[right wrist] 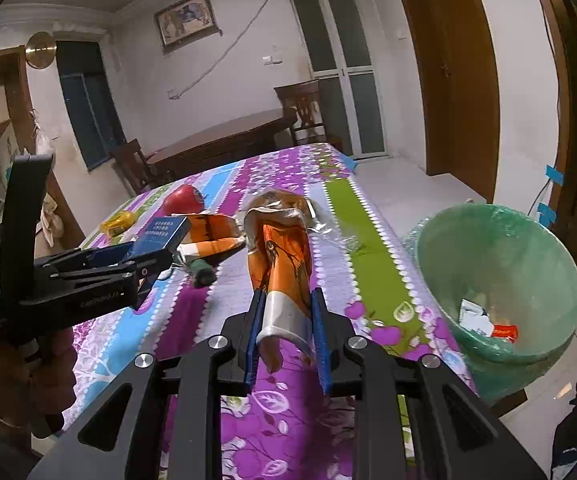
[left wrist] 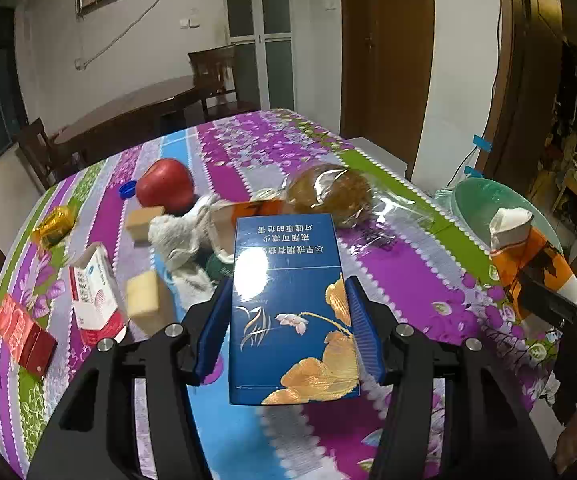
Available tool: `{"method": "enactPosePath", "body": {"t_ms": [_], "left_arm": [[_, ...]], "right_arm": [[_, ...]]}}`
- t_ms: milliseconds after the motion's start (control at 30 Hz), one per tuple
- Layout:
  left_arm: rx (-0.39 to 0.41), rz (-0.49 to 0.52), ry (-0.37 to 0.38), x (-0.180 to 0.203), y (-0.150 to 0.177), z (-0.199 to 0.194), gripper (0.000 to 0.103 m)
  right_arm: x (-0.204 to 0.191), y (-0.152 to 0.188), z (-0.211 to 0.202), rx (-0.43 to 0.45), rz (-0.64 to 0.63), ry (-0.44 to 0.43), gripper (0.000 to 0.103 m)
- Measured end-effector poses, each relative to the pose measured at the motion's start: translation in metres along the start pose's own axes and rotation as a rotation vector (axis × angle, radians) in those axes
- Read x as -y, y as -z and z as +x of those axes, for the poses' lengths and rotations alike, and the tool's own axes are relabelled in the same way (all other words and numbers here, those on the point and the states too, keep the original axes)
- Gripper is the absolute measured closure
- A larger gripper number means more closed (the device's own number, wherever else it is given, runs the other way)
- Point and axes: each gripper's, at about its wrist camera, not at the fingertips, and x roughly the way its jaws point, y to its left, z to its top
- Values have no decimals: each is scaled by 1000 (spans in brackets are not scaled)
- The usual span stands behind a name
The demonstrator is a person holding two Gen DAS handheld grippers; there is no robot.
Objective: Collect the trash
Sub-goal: 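Carry the blue pack and orange carton over the green bin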
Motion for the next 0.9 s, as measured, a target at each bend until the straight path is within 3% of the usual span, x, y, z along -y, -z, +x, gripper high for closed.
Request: {"method": "enactPosePath", "body": {"t_ms": [500,900], "left_arm": [[40,114,13,66,-24,6,49],[45,211,66,126,-43,22,49]], "right_arm": [[44,-8,-30,62,28,103,78],[108,-24,-72,112,55,275,77]]}}
